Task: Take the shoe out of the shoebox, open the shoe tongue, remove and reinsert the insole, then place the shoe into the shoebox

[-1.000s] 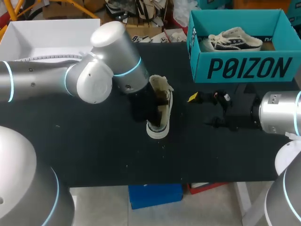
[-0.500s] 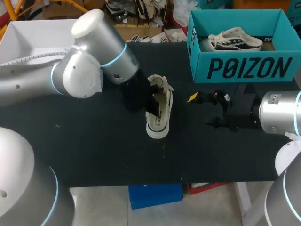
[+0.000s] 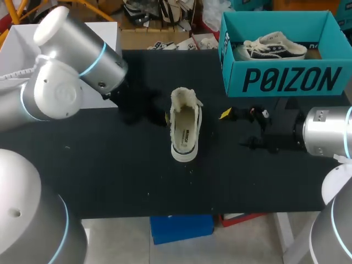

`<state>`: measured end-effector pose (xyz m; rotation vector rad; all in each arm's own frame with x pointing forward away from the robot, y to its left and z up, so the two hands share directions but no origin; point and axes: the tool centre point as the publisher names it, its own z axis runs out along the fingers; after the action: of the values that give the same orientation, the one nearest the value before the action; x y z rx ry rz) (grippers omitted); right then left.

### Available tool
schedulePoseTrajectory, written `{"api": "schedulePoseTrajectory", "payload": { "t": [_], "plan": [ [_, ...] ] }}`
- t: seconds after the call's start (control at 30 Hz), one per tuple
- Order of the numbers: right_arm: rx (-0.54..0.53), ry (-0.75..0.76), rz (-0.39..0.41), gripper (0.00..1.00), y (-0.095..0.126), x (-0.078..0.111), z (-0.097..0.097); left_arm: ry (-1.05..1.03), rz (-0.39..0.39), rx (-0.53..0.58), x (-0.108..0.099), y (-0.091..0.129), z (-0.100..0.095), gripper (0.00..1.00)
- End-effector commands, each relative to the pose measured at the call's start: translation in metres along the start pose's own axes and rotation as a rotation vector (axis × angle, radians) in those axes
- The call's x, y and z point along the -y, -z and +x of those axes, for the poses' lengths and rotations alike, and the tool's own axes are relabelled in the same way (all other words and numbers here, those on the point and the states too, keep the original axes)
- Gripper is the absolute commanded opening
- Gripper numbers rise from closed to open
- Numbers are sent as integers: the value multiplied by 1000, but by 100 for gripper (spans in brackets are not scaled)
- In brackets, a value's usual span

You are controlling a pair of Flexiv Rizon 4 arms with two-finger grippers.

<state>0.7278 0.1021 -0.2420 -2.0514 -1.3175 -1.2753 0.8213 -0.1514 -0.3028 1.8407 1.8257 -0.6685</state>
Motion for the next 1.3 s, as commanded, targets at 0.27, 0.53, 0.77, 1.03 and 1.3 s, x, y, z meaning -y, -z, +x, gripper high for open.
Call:
{"api": "schedulePoseTrajectory", "payload": {
  "t": [0.27, 0.53, 0.77, 1.03, 1.3],
  "plan": [
    [0, 0, 0, 100, 0, 0, 0, 20, -57, -13, 7, 21, 18, 100],
    [0, 0, 0, 100, 0, 0, 0, 20, -57, -13, 7, 21, 18, 100],
    [0, 0, 0, 100, 0, 0, 0, 20, -57, -13, 7, 21, 18, 100],
    [0, 0, 0, 100, 0, 0, 0, 530, 44, 190, -20, 26, -2, 0],
    [0, 0, 0, 100, 0, 0, 0, 837, 93, 295, -56, 29, -14, 0]
  ]
}}
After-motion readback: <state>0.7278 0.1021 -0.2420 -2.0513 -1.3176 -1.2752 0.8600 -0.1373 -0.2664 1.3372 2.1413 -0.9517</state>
